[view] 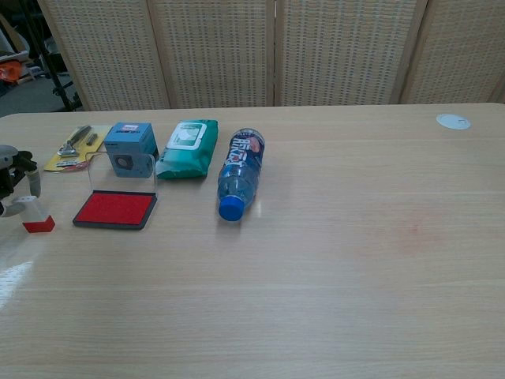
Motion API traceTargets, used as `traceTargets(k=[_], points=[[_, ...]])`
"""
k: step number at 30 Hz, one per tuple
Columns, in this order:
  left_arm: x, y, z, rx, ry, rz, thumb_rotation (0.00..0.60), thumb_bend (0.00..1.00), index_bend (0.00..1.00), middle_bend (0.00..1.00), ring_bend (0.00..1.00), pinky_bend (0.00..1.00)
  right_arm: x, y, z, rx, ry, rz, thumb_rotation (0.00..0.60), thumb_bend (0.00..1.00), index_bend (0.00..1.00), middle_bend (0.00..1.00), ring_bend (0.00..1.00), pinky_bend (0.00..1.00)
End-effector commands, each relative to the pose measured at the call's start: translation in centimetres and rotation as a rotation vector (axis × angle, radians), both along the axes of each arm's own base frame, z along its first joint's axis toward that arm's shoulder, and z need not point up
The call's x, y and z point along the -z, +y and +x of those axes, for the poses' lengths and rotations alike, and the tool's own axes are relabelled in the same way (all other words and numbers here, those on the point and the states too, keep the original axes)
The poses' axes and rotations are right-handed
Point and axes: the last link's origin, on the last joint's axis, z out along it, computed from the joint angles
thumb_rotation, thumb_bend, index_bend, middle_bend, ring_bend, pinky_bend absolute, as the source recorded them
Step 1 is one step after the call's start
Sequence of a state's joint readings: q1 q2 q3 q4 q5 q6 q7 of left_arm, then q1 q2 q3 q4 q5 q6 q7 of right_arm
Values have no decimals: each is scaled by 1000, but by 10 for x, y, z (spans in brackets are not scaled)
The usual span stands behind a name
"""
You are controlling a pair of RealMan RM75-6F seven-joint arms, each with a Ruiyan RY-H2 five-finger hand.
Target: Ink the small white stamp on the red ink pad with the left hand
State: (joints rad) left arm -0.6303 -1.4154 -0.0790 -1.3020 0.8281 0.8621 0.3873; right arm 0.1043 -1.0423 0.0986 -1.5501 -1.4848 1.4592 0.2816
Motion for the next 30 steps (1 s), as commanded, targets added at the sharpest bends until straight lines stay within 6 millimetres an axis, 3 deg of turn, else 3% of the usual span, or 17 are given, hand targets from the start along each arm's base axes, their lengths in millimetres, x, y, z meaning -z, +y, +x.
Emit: traceTargets(k=[1, 9, 12, 14, 16, 18, 19, 22, 27, 30], points=[[-3, -3, 0, -3, 0, -7, 600, 363, 434, 970, 1000, 989, 0, 0, 0, -1, -1, -1, 600, 0, 0, 0, 0, 0], [-24, -6, 8, 25, -35, 42, 600, 346, 410, 960, 999, 985, -1, 1, 0, -2, -1, -3, 600, 0, 0, 0, 0, 0], [-38, -11, 14, 51, -65, 76, 600, 297, 383, 890, 910, 947, -1, 1, 1, -4, -2, -3, 600, 0, 0, 0, 0, 0], [-55, -18, 20, 83, -92, 118, 600, 242, 299, 710, 692, 788, -1, 1, 1, -5, -2, -4, 600, 0, 0, 0, 0, 0], [-67, -26, 22, 109, -111, 153, 600, 164, 124, 300, 289, 495, -1, 2, 1, -7, -3, -5, 600, 0, 0, 0, 0, 0], [-81, -39, 19, 130, -134, 194, 600, 119, 22, 46, 60, 294, -2, 2, 2, -9, -4, -8, 600, 0, 0, 0, 0, 0], [-85, -44, 18, 138, -144, 209, 600, 98, 1, 0, 11, 193, -2, 2, 2, -10, -4, -8, 600, 0, 0, 0, 0, 0], [-99, -65, 7, 189, -183, 310, 600, 33, 0, 0, 0, 18, -2, 3, 3, -14, -3, -10, 600, 0, 0, 0, 0, 0], [-103, -92, -17, 219, -236, 486, 600, 14, 0, 0, 0, 0, 0, 4, 4, -26, 5, -11, 600, 0, 0, 0, 0, 0], [-104, -98, -28, 206, -254, 498, 600, 15, 0, 0, 0, 0, 1, 6, 5, -34, 8, -16, 600, 0, 0, 0, 0, 0]])
